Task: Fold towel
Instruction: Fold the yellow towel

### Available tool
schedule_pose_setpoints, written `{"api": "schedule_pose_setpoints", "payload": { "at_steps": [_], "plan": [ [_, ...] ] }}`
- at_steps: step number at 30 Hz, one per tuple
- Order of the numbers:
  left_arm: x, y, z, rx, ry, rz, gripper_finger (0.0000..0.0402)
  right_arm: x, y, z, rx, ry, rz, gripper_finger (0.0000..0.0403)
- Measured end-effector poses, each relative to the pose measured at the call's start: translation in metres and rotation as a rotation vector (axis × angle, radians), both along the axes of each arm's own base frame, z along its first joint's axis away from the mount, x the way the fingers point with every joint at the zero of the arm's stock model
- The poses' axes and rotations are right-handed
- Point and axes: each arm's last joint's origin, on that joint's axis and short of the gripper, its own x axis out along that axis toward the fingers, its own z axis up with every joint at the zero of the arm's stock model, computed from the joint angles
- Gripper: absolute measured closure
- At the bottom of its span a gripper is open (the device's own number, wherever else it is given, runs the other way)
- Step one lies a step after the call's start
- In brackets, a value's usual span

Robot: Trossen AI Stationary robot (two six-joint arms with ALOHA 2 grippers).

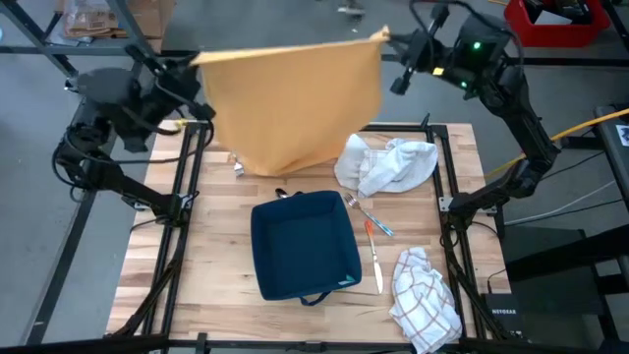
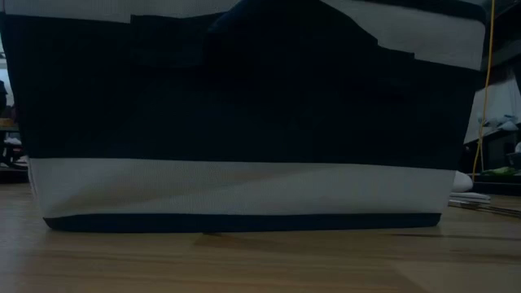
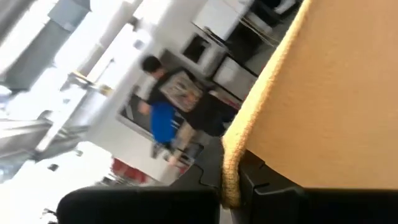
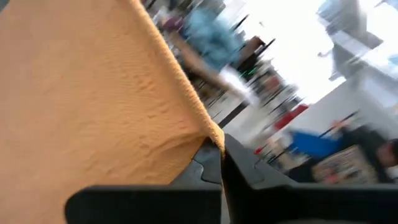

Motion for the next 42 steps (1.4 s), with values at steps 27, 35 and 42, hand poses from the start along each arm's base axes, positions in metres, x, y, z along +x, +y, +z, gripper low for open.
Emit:
{"api": "schedule_pose_setpoints", "payload": {
  "at_steps": [27, 35, 42],
  "plan": [
    [-0.037, 0.025, 0.059, 0.439, -0.104, 0.196, 0.0402, 0.032, -0.069, 0.011, -0.451, -0.166, -0.1, 0.0402],
    [-0.037, 0.028, 0.059, 0.452, -0.039, 0.226, 0.0402, 0.029, -0.071, 0.011, -0.497, -0.113, -0.144, 0.0402],
    [-0.037, 0.028, 0.059, 0.47, -0.02, 0.221, 0.0402, 0.03, -0.073, 0.011, -0.541, -0.079, -0.161, 0.0402]
  ]
}}
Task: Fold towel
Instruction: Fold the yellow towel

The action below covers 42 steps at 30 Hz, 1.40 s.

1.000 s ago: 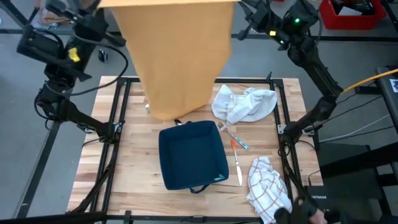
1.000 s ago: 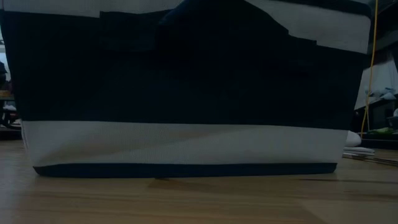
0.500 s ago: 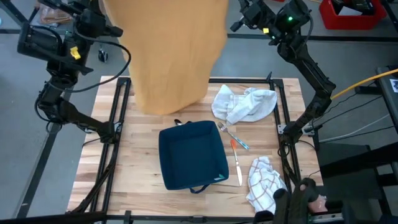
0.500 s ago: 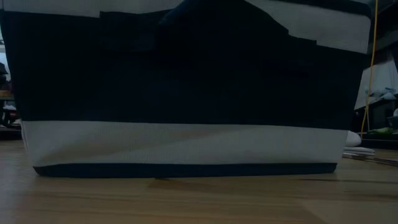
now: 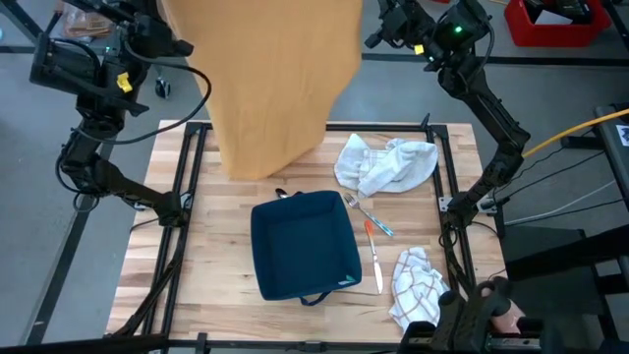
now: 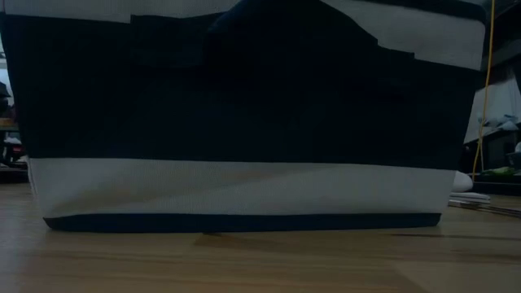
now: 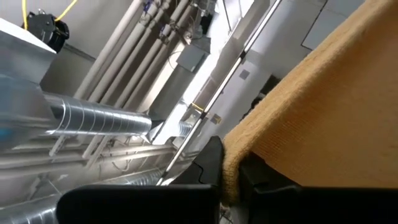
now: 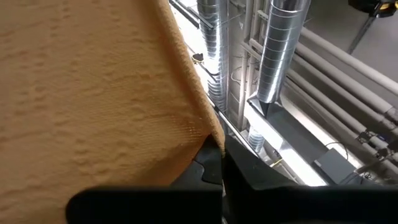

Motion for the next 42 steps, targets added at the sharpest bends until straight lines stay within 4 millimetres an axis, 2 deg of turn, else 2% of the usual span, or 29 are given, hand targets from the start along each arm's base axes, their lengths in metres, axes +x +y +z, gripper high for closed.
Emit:
{"api": "schedule_pose_setpoints", "payload": {
  "at_steps": [6, 10, 17, 21, 25, 29, 32, 38, 42],
  "plan": [
    [0.004, 0.001, -0.001, -0.012, -0.056, -0.033, 0.0402, 0.001, -0.001, -0.001, 0.007, -0.002, -0.001, 0.0402],
    [0.009, 0.003, -0.005, -0.066, -0.119, -0.108, 0.0402, 0.0, -0.002, -0.002, 0.08, -0.058, 0.032, 0.0402],
    [0.033, 0.01, -0.031, -0.291, -0.2, -0.264, 0.0401, -0.001, -0.004, -0.005, 0.214, -0.119, 0.065, 0.0402],
    [0.048, 0.011, -0.055, -0.501, -0.231, -0.523, 0.0402, -0.001, -0.007, -0.013, 0.299, -0.089, 0.038, 0.0402],
    [0.056, 0.006, -0.074, -0.784, -0.274, -0.796, 0.0402, -0.001, -0.009, -0.019, 0.353, -0.062, -0.025, 0.0402],
    [0.049, -0.001, -0.086, -1.085, -0.32, -0.967, 0.0401, 0.001, -0.009, -0.025, 0.388, -0.017, -0.021, 0.0402],
    [0.036, -0.001, -0.091, -1.205, -0.331, -0.964, 0.0401, 0.002, -0.009, -0.027, 0.407, 0.003, 0.004, 0.0402],
    [0.013, 0.017, -0.088, -1.089, -0.278, -0.869, 0.0401, 0.004, -0.008, -0.029, 0.462, -0.014, 0.093, 0.0402],
    [0.004, 0.038, -0.087, -1.002, -0.228, -0.786, 0.0401, 0.004, -0.008, -0.029, 0.504, -0.044, 0.122, 0.0402]
  ]
}}
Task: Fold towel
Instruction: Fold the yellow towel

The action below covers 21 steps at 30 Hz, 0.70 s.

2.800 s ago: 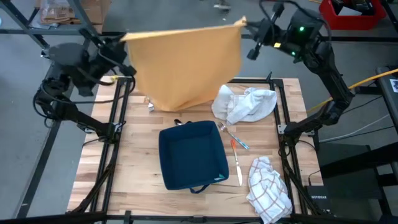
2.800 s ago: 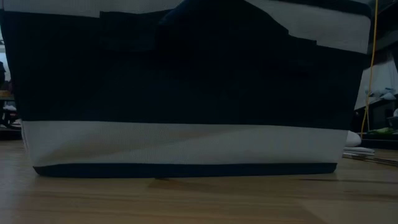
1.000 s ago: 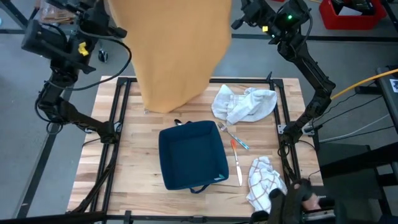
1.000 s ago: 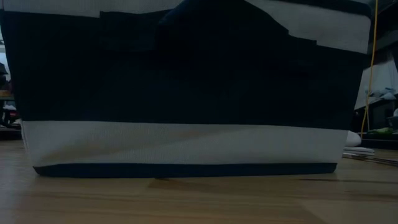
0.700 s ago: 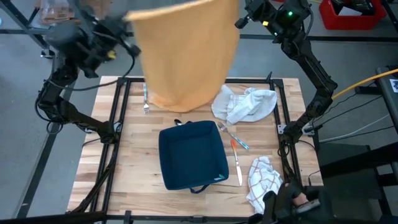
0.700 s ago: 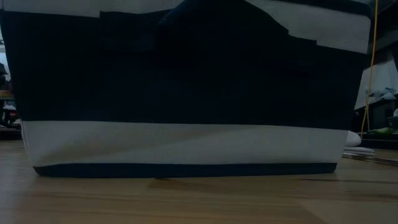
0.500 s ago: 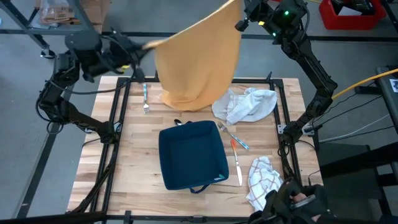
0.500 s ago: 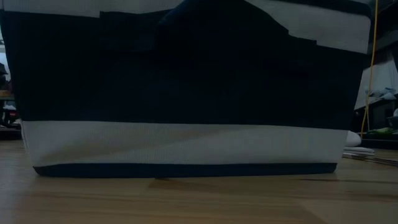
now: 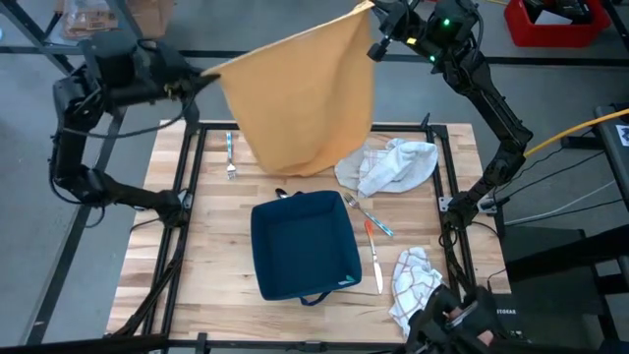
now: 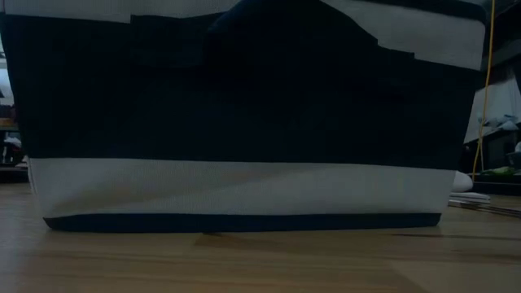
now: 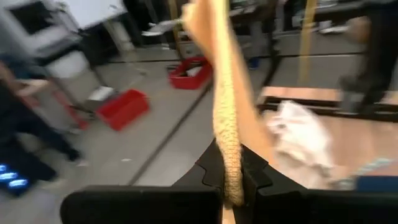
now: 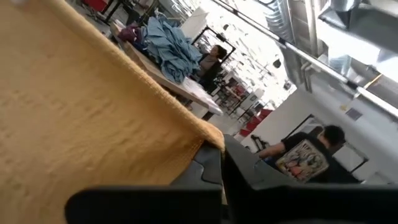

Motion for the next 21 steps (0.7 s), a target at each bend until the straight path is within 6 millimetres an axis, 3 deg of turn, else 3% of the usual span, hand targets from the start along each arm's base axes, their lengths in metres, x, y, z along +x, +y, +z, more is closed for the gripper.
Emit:
{"api": "schedule_pose_setpoints", "payload": {
  "at_steps": [6, 12, 16, 21],
  "plan": [
    [-0.007, 0.045, -0.006, -0.01, 0.04, 0.161, 0.0401, 0.0, -0.001, -0.005, 0.104, -0.021, 0.046, 0.0402],
    [-0.014, 0.075, -0.011, -0.028, 0.042, 0.268, 0.0401, 0.002, 0.001, -0.011, 0.219, -0.04, 0.135, 0.0402],
    [-0.019, 0.09, -0.005, 0.01, -0.029, 0.332, 0.0401, 0.004, 0.004, -0.011, 0.263, -0.057, 0.271, 0.0402],
    [-0.021, 0.094, 0.016, 0.177, -0.176, 0.349, 0.0401, 0.0, 0.001, 0.004, 0.142, -0.154, 0.235, 0.0402]
  ]
}}
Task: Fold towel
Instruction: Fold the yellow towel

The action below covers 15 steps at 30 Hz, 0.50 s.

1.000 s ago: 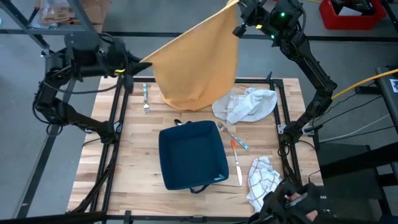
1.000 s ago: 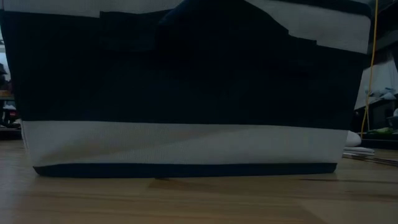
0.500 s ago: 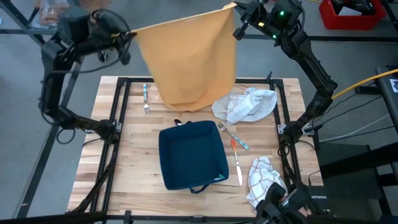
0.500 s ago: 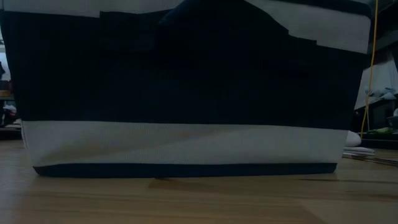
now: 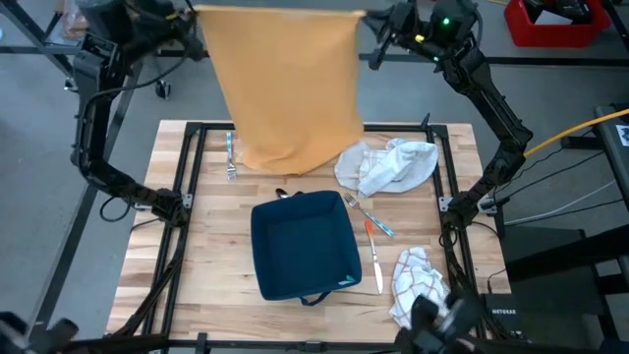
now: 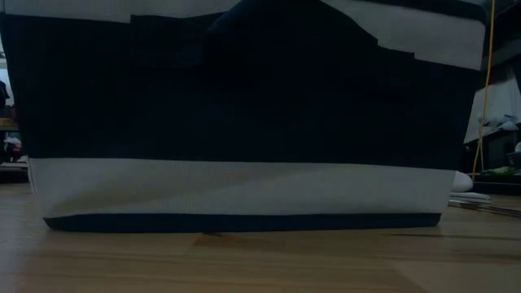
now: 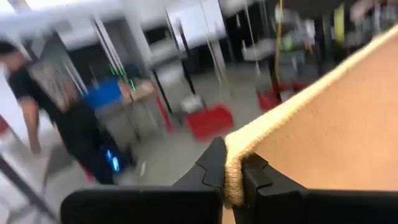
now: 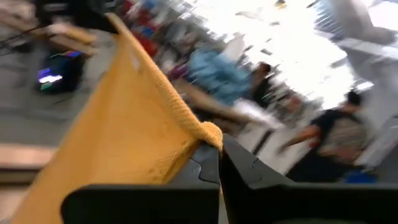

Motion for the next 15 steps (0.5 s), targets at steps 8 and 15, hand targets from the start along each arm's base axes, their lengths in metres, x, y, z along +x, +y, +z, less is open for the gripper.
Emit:
{"api": "schedule_pose_setpoints", "payload": {
  "at_steps": [8, 15],
  "plan": [
    [-0.002, -0.001, 0.024, 0.229, -0.113, -0.01, 0.0401, -0.018, -0.012, 0.022, -0.182, -0.178, -0.077, 0.0402],
    [-0.004, -0.001, 0.032, 0.302, -0.158, -0.024, 0.0401, -0.024, -0.015, 0.026, -0.23, -0.211, -0.093, 0.0402]
  ]
}}
